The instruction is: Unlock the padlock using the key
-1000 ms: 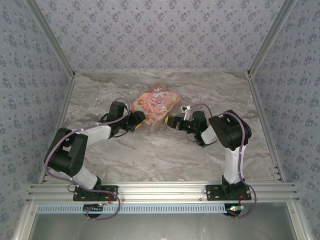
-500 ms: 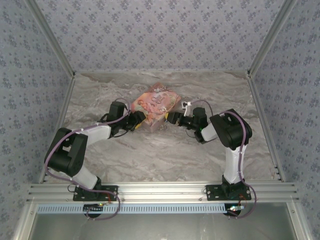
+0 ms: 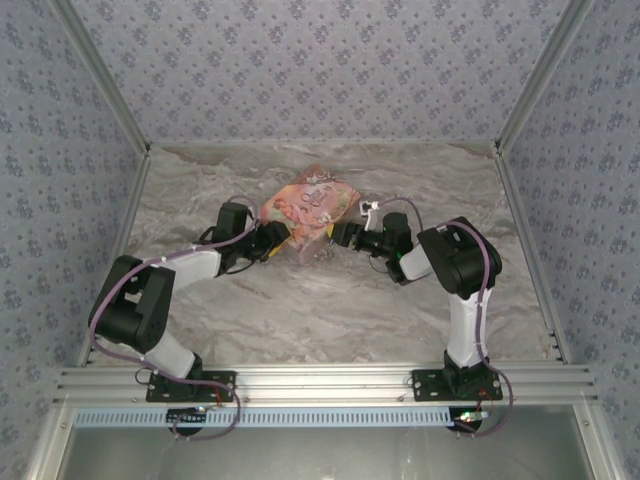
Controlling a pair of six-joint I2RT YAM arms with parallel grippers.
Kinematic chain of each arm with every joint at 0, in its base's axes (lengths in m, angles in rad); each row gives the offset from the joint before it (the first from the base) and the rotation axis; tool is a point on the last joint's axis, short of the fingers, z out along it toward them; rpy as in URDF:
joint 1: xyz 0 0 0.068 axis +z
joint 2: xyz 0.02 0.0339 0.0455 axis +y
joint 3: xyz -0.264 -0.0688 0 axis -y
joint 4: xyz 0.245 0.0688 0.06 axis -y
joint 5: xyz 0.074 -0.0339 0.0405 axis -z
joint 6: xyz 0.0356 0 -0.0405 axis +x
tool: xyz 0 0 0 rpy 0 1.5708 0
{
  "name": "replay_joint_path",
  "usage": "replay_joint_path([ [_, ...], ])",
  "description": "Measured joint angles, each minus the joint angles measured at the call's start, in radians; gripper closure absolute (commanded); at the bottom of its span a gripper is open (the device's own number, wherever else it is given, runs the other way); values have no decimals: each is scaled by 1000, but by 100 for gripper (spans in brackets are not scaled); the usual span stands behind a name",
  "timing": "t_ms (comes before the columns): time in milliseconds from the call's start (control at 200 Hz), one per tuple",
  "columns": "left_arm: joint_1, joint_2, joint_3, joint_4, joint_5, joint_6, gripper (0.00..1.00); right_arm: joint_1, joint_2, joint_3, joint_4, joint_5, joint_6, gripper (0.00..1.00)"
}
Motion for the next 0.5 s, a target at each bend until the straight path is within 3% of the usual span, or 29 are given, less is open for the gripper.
replay_joint_path([
  [505,0,0,0,0,0,0,46,6,0,-29,15,-34,0,47],
])
